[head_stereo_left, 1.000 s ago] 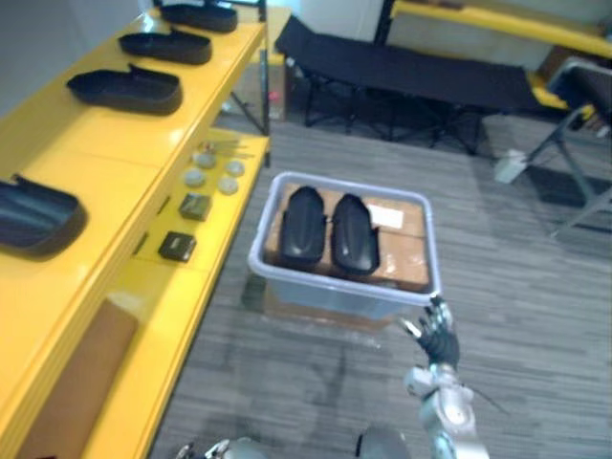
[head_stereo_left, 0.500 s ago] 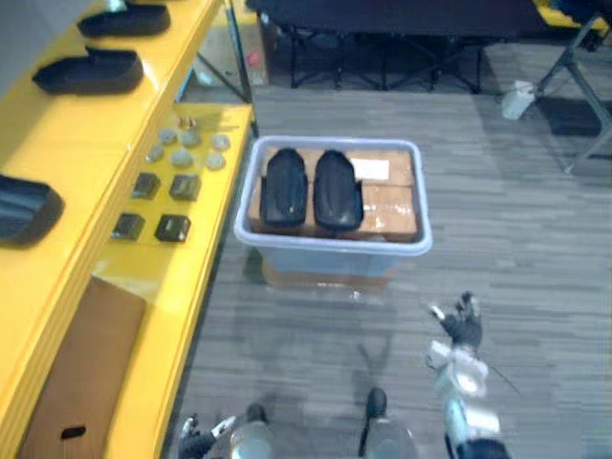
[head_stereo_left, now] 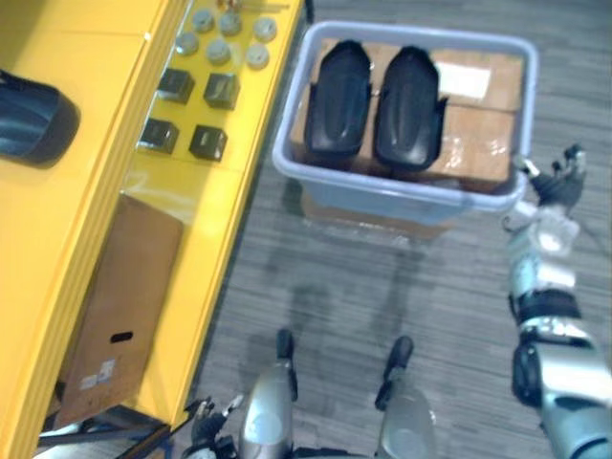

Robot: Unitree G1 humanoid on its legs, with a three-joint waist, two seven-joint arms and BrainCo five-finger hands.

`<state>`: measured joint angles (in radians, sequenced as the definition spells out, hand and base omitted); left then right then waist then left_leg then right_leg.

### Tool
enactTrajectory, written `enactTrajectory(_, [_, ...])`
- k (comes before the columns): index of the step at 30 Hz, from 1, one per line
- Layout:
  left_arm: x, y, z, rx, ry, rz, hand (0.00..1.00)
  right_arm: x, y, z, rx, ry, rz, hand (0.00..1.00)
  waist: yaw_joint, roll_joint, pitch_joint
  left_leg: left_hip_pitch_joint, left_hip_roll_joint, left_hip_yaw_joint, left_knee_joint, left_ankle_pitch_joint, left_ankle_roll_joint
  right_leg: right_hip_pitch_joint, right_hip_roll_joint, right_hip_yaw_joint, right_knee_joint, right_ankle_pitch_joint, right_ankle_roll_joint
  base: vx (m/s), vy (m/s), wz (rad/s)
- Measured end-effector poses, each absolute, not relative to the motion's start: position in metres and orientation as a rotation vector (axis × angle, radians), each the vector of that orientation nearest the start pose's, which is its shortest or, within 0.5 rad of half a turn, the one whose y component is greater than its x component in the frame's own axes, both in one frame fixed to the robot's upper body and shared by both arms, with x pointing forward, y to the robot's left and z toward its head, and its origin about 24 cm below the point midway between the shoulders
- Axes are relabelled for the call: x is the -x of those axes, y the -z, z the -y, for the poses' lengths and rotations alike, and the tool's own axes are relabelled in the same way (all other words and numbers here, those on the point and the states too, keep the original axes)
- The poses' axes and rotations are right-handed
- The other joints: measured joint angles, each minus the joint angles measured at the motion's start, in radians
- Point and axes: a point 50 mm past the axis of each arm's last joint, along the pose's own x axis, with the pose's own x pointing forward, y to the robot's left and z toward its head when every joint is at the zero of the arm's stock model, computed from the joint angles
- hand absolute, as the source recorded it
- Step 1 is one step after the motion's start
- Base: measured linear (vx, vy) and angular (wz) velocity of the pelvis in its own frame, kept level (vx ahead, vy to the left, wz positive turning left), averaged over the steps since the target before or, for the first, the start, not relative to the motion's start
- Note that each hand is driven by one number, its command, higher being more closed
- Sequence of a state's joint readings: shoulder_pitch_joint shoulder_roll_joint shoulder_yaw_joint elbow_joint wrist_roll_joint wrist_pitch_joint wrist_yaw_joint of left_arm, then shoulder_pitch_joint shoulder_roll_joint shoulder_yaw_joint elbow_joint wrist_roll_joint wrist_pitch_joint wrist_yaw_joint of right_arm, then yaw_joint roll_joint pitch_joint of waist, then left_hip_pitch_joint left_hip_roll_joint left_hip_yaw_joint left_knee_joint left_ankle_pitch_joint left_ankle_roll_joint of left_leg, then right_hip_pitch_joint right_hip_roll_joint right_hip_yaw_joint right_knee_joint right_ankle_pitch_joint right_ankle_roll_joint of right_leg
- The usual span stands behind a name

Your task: Walk over and take plastic housings, then place them on the shelf

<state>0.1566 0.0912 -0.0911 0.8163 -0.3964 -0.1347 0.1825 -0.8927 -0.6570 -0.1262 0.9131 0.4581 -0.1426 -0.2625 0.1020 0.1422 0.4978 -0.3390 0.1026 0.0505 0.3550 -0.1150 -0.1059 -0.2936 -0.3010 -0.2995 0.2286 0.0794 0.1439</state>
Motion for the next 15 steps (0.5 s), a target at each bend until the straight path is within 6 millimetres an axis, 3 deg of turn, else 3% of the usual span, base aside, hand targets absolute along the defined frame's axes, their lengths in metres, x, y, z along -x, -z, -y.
enactTrajectory(5, [-0.128, 0.139, -0.176, 0.227, -0.334, -0.845, 0.00, -0.365, -0.224, 0.344, 0.025, 0.609, 0.251, 0.00, 0.030, 0.036, 0.022, -0.107, -0.007, -0.014, 0.112, -0.035, 0.010, -0.076, -0.019, 0.000, 0.058, -0.008, 0.002, -0.12, 0.060, 0.02])
enactTrajectory(9, [-0.128, 0.139, -0.174, 0.265, -0.367, -0.827, 0.00, -0.364, -0.229, 0.351, 0.081, 0.633, 0.218, 0.00, 0.050, 0.043, 0.017, -0.151, -0.017, -0.019, 0.128, -0.035, 0.010, -0.116, -0.030, 0.000, 0.063, -0.004, 0.004, -0.10, 0.054, 0.02])
enactTrajectory(13, [-0.128, 0.139, -0.171, 0.293, -0.379, -0.833, 0.00, -0.359, -0.258, 0.359, 0.135, 0.670, 0.274, 0.00, 0.064, 0.057, 0.008, -0.189, -0.025, -0.038, 0.142, -0.031, 0.012, -0.136, -0.032, -0.011, 0.049, 0.009, 0.007, -0.02, 0.046, 0.07])
enactTrajectory(15, [-0.129, 0.139, -0.166, 0.291, -0.349, -0.836, 0.00, -0.350, -0.277, 0.371, 0.153, 0.731, 0.308, 0.00, 0.088, 0.079, -0.007, -0.208, -0.028, -0.048, 0.145, -0.030, 0.013, -0.142, -0.033, -0.026, 0.044, 0.013, 0.007, 0.03, 0.046, 0.13])
